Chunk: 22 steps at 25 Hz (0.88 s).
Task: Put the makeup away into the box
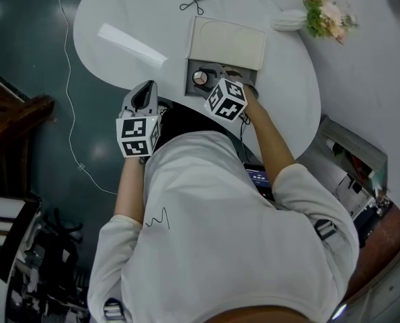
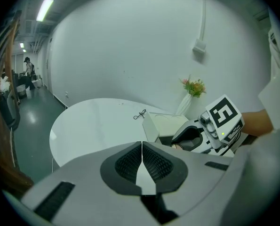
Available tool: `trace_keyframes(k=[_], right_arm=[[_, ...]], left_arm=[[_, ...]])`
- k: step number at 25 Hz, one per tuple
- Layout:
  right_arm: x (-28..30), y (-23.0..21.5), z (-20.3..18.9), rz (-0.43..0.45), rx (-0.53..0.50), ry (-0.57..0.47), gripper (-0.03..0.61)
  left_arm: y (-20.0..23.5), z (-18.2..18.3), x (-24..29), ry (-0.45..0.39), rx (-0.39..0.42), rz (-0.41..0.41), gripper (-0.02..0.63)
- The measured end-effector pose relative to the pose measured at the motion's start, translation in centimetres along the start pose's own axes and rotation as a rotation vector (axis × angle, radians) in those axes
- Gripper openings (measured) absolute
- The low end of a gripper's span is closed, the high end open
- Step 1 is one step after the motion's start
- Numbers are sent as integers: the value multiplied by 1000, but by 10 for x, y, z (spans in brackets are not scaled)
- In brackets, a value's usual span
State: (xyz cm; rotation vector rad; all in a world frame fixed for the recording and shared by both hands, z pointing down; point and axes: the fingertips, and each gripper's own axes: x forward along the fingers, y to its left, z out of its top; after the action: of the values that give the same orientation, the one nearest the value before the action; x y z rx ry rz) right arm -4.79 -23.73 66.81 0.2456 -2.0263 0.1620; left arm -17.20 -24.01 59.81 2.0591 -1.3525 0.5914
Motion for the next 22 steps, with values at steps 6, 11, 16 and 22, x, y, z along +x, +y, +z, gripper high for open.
trace_keyframes(k=[6,11,16,22], right_arm=[[13,-3,-16,27,53,30,215],[19,-2,-22,29,44,57,215],[22,-3,-24,30,48,69,215],[26,-5,-27,40,90,72,215]], left_arm=[[-5,-2,11,16,-18,-5,21],[-8,-1,14,18,-21,-6,21],[-4,-3,14,19,-31,9,21],[0,-7,12,23,-40,16,21]])
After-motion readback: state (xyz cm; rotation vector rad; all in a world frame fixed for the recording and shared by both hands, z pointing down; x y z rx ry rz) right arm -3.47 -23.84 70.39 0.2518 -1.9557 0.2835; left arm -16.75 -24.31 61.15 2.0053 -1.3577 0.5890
